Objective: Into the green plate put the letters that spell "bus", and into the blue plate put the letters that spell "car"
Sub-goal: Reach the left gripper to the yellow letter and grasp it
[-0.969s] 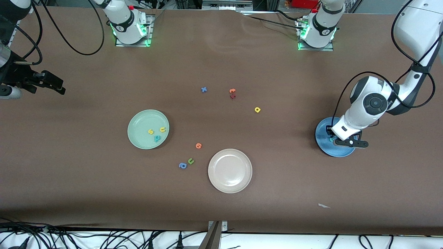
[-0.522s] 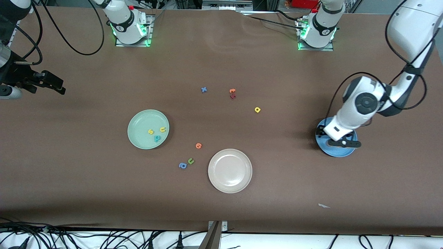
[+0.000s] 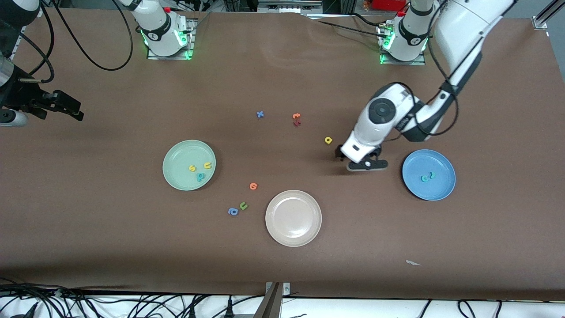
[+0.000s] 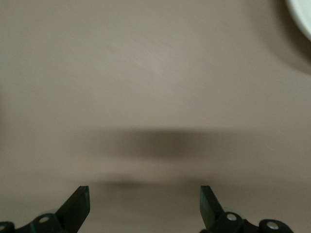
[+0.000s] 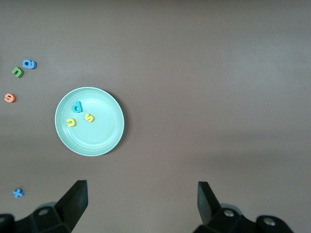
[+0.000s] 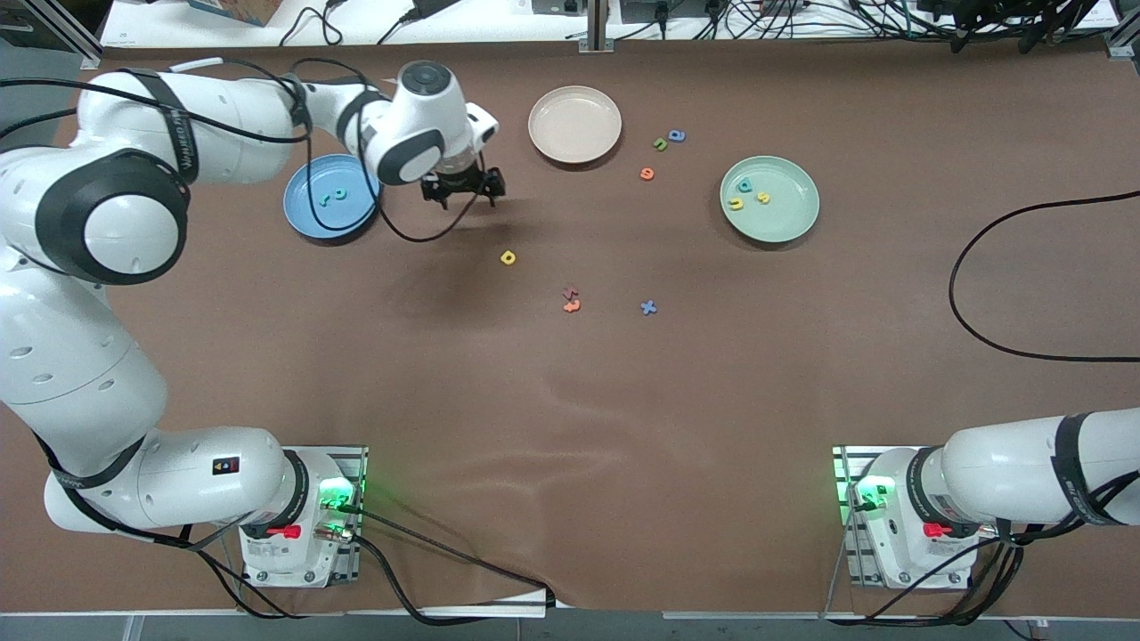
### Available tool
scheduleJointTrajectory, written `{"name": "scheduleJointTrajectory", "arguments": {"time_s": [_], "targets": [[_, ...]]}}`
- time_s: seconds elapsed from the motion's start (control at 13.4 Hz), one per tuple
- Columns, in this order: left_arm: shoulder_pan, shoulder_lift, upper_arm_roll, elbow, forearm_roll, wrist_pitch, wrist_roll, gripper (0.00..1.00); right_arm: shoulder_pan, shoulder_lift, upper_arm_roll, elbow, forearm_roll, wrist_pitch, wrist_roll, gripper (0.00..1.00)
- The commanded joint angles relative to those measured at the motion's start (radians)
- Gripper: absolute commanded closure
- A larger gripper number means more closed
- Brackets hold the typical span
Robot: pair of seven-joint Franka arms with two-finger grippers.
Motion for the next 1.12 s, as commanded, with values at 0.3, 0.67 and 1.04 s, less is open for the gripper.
{"name": "scheduleJointTrajectory", "arguments": {"time_s": [0.3, 0.67, 1.04], "targets": [[-0.106, 0.063, 0.009, -0.002, -0.018, -0.007, -0.116, 0.03, 0.000, 0.008, -0.001, 0.023, 0.014, -0.019, -0.014, 0.00], [-0.110, 0.081, 0.009, -0.029, -0.018, 0.010, -0.118, 0.26, 0.000, 0.008, -0.001, 0.023, 0.014, -0.021, -0.016, 0.00], [-0.109, 0.089, 0.009, -0.036, -0.021, 0.009, -0.118, 0.46, 0.000, 0.006, -0.001, 0.023, 0.014, -0.019, -0.016, 0.00]]}}
